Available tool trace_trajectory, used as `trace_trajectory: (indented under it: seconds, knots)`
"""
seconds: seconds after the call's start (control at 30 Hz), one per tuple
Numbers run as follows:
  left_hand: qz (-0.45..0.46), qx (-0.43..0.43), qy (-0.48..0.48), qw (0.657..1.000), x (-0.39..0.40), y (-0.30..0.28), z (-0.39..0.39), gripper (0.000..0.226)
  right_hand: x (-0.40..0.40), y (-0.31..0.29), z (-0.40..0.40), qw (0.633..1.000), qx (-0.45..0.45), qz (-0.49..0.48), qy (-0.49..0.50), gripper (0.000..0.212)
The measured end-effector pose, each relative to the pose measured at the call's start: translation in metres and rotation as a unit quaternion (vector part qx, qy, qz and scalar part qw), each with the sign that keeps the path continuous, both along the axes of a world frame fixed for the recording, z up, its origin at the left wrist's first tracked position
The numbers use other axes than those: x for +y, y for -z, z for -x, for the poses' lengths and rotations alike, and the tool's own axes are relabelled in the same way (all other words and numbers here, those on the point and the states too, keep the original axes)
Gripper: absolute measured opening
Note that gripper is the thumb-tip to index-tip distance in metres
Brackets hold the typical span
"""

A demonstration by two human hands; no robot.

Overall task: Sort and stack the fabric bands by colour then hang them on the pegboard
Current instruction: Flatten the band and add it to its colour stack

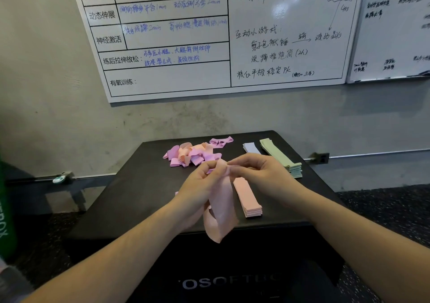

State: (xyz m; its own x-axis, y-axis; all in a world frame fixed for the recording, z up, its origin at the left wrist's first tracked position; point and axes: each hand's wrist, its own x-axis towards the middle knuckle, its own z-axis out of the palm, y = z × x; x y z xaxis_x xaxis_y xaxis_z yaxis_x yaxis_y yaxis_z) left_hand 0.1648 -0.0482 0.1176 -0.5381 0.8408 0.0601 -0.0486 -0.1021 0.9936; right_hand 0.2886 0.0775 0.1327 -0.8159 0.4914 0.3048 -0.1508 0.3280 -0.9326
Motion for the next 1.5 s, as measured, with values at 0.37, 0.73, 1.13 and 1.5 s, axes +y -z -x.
trace_trajectory:
  seconds: [0.37, 0.73, 1.13, 1.5]
  knots:
    - [0.014, 0.063, 0.015, 0.998, -0.011, 0.003, -0.003, 0.024, 0.013, -0.006, -0.005, 0.994, 0.01, -0.008, 0.11, 0.013]
    - [-0.008, 0.067, 0.018, 0.998, -0.004, 0.002, -0.007, 0.022, 0.012, -0.002, -0.016, 0.996, -0.027, 0.041, 0.075, 0.026]
    - [-0.095, -0.105, 0.005, 0.99, 0.008, -0.012, -0.011, 0.032, 0.013, 0.014, -0.029, 0.984, -0.037, 0.156, -0.074, 0.03]
    - [-0.024, -0.073, 0.009, 0.997, -0.005, -0.002, 0.008, 0.032, 0.029, 0.013, -0.036, 0.993, -0.017, 0.034, 0.109, 0.025]
